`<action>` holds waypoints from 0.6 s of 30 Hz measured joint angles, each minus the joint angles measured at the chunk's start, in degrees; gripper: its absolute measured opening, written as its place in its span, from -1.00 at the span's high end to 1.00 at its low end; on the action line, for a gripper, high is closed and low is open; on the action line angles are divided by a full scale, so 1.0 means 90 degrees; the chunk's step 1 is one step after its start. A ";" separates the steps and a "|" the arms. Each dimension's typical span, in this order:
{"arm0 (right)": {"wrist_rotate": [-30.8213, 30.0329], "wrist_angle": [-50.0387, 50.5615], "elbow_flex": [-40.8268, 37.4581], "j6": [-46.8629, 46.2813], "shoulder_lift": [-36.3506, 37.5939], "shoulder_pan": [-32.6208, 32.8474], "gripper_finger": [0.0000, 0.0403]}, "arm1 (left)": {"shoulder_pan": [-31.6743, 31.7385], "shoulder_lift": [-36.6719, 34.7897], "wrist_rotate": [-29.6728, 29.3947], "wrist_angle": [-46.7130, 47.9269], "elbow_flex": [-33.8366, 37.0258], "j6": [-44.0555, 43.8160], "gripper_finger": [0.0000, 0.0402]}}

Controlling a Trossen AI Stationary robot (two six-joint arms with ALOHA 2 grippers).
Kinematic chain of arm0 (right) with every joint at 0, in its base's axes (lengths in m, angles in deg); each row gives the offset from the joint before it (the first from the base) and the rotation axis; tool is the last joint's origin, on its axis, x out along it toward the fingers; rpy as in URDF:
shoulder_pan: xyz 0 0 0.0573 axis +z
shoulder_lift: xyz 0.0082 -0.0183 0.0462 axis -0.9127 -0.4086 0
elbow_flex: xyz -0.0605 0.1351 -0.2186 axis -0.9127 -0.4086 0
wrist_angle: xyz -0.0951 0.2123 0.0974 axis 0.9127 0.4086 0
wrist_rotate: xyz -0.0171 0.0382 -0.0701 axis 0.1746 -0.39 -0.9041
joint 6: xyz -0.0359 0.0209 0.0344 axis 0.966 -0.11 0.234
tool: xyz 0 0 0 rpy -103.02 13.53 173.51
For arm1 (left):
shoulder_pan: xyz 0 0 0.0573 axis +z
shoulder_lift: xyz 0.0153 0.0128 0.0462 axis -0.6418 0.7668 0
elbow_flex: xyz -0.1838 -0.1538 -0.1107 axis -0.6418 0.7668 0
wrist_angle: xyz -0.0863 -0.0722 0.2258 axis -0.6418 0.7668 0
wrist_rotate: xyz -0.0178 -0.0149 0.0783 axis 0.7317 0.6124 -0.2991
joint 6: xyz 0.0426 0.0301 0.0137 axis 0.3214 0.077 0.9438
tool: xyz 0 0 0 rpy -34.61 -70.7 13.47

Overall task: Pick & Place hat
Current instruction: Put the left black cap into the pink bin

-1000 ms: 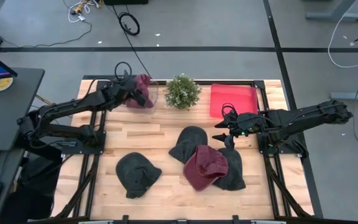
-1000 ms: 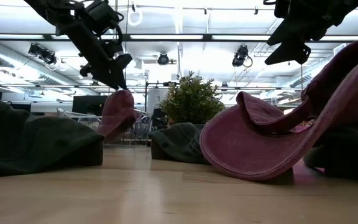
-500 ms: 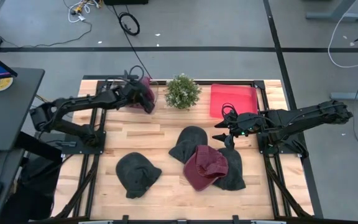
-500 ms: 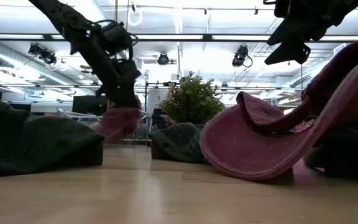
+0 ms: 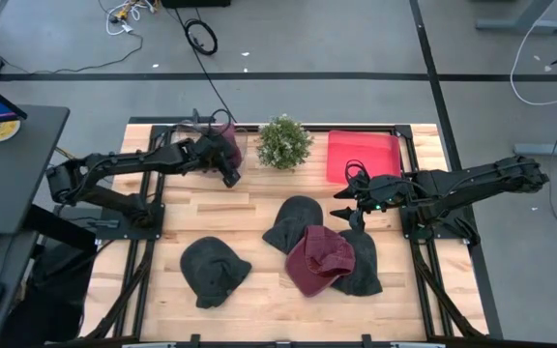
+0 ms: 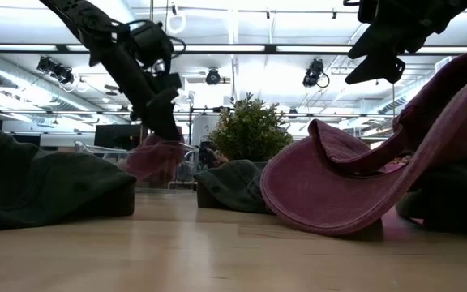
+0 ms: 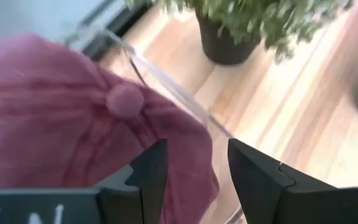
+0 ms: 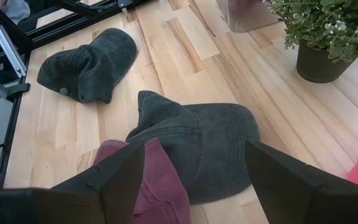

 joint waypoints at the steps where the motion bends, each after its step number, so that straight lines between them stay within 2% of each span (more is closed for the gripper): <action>1: 0.0000 0.0000 0.0000 0.0000 0.0000 0.0002 -0.40 | -0.0056 -0.0082 -0.0150 0.0005 0.0000 0.0036 0.15; 6: 0.0018 0.0034 0.0000 -0.0325 0.0000 0.0000 -0.40 | -0.0345 -0.0545 -0.1076 0.0167 0.0000 0.0262 0.15; 9: 0.0223 0.0376 0.0000 -0.0895 0.0000 0.0002 -0.40 | -0.0547 -0.0898 -0.1256 0.0333 -0.0005 0.0229 0.15; 12: 0.0308 0.1084 0.0000 -0.1568 0.0000 0.0039 -0.40 | -0.0835 -0.1298 -0.0989 0.0589 -0.0005 -0.0013 0.15; 15: 0.0388 0.1783 -0.0062 -0.2113 0.0002 0.0112 -0.40 | -0.1215 -0.1642 -0.0439 0.0836 -0.0005 -0.0235 0.15; 18: 0.0878 0.2043 -0.0276 -0.2392 0.0002 0.0251 -0.40 | -0.1685 -0.1861 -0.0052 0.0935 -0.0005 -0.0361 0.15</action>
